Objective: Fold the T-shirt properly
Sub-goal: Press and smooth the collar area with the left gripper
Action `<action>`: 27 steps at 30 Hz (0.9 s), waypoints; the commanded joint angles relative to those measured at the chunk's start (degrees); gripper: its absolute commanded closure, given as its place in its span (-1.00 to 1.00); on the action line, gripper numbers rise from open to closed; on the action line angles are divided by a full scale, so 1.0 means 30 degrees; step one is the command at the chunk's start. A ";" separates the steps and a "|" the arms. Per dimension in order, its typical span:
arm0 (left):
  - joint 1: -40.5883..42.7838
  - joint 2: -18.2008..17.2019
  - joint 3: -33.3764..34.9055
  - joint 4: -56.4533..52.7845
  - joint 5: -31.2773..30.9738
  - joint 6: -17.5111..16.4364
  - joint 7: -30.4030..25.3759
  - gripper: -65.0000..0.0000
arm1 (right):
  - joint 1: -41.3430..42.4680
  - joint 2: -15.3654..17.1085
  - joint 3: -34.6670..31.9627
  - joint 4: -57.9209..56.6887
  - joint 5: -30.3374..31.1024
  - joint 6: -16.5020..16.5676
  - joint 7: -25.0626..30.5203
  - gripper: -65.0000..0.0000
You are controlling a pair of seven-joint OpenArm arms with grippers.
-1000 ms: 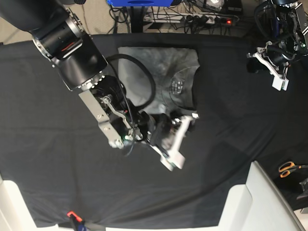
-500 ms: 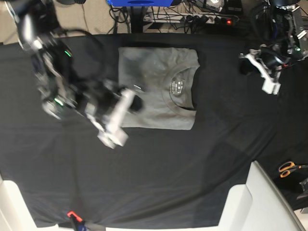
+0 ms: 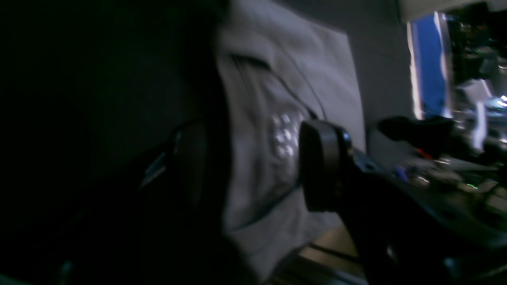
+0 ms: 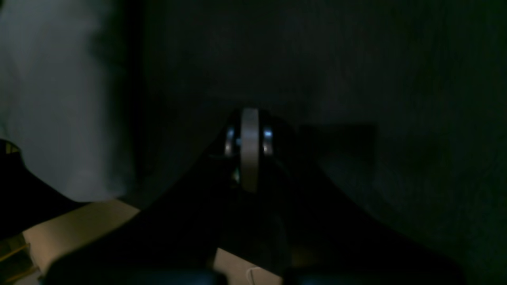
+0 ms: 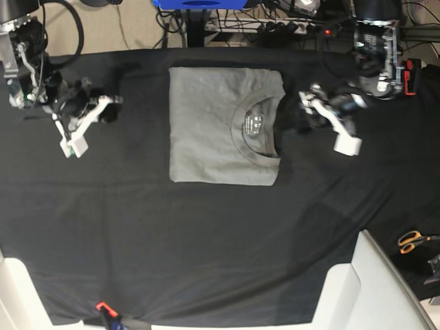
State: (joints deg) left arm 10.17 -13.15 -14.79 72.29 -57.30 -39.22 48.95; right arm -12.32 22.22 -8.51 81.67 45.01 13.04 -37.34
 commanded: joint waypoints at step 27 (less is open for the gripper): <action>-0.1091 0.1232 -0.0068 -0.1694 0.4198 -0.0259 -0.2060 -0.10 | -0.0305 0.0228 0.0303 -0.0366 0.0277 0.3141 0.0448 1.00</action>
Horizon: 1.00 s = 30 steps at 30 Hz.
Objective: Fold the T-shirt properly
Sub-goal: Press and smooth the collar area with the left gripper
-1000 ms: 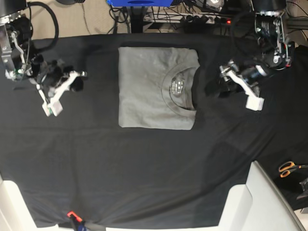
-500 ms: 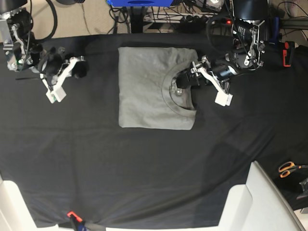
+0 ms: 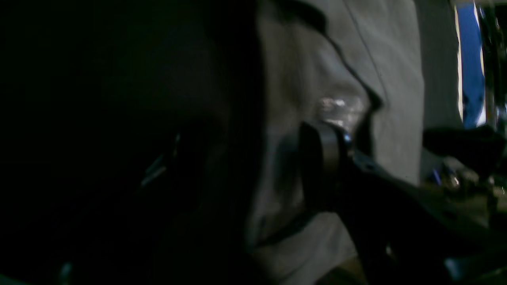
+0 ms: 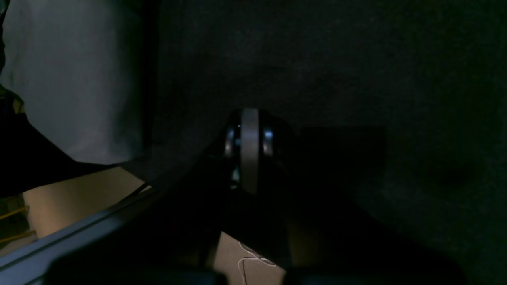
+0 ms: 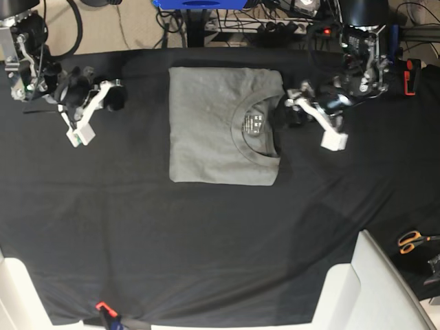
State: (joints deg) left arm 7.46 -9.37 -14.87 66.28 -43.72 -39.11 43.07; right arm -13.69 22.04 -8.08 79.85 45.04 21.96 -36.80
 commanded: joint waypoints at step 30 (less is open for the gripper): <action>-0.0334 0.0235 -0.0419 0.1071 -0.0326 -0.0296 -0.0041 -0.12 | 0.0154 0.0286 0.0157 0.0210 0.0270 0.0227 0.0265 1.00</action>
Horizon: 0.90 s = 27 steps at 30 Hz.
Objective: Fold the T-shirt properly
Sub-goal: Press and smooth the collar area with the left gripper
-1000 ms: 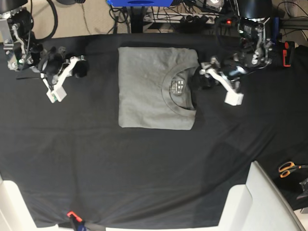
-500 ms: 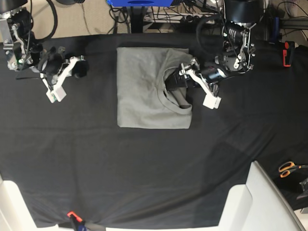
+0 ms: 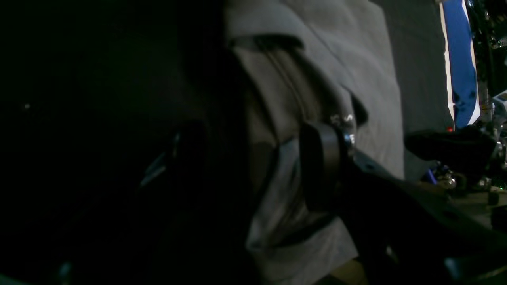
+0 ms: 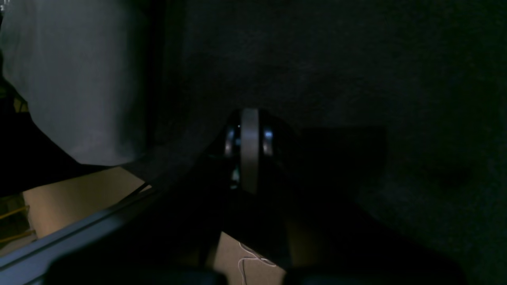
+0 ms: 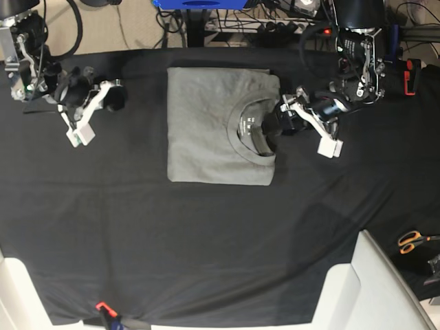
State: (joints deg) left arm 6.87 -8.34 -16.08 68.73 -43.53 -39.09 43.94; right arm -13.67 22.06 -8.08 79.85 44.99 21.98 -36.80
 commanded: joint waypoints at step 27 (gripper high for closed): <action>-0.0899 0.0098 0.0128 -0.2499 -0.0392 -0.0303 -0.0421 -1.00 | 0.0264 0.0162 0.0128 -0.0962 0.0285 0.0249 0.0295 1.00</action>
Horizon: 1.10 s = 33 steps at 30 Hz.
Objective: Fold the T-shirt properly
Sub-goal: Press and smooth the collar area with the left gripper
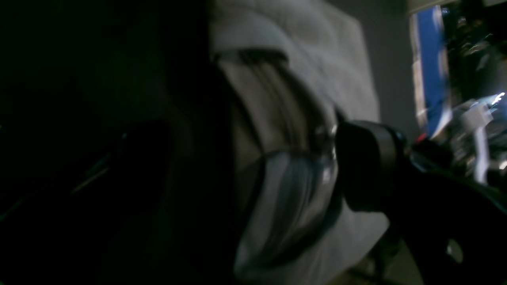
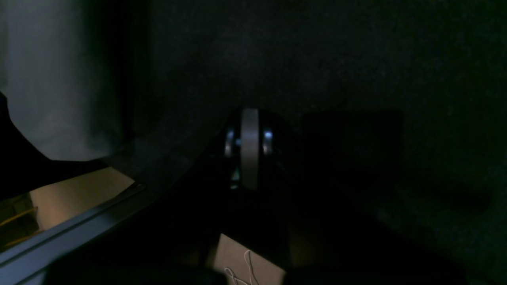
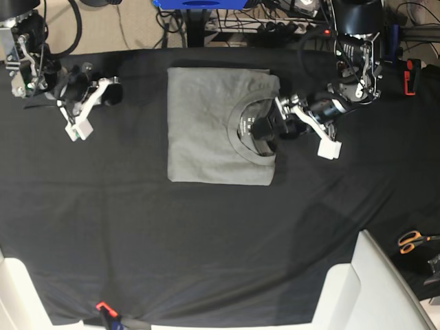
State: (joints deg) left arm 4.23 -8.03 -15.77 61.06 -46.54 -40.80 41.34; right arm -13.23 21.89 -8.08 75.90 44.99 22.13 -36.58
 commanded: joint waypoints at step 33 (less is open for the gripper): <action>-0.1073 0.0641 0.2517 -0.3019 0.0614 0.0265 -0.0755 -0.27 | 0.0148 0.0220 0.0157 0.0356 0.0285 0.0198 0.0222 1.00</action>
State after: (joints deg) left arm 0.89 -6.07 -8.54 52.58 -47.16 -41.67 36.05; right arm -13.21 21.89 -8.08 75.96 45.01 22.13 -36.56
